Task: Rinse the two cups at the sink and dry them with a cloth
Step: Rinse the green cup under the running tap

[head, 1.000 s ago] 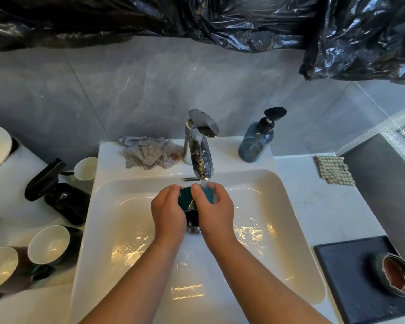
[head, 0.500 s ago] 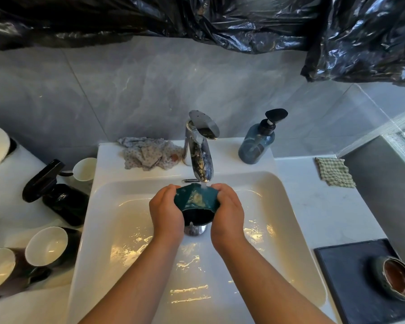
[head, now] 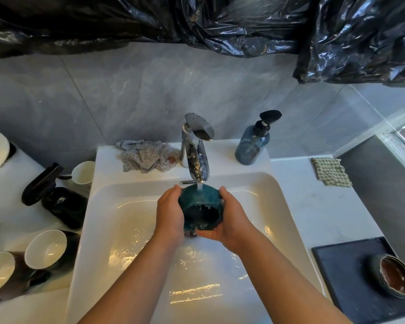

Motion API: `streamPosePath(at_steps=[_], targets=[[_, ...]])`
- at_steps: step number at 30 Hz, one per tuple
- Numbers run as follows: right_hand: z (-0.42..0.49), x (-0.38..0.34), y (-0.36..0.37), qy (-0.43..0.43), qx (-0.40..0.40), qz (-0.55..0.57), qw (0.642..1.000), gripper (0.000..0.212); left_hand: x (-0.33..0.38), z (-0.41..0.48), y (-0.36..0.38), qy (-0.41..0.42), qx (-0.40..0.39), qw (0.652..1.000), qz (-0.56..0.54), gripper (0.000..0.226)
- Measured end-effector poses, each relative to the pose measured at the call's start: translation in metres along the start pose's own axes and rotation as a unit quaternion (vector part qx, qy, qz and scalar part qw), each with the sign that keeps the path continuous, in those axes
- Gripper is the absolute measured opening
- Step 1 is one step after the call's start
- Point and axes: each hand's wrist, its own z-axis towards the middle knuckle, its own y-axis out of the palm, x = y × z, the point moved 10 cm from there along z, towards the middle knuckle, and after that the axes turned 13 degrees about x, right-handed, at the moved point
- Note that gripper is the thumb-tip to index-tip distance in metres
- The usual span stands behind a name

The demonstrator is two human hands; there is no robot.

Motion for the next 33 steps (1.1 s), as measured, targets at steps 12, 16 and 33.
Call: streamPosePath(at_steps=[12,16,33], targets=[[-0.010,-0.033,-0.009,-0.220,0.037,-0.174,0.959,0.042,-0.021,-0.003,0.006,-0.106,-0.077,0.990,0.052,0.047],[-0.017,-0.041,-0.014,-0.270,0.077,-0.208,0.937,0.039,-0.029,-0.007,0.011,-0.144,-0.096,0.983,0.053,0.053],[-0.017,-0.046,-0.001,-0.329,0.077,-0.234,0.912,0.039,-0.023,-0.003,0.002,-0.122,-0.066,0.989,0.056,0.051]])
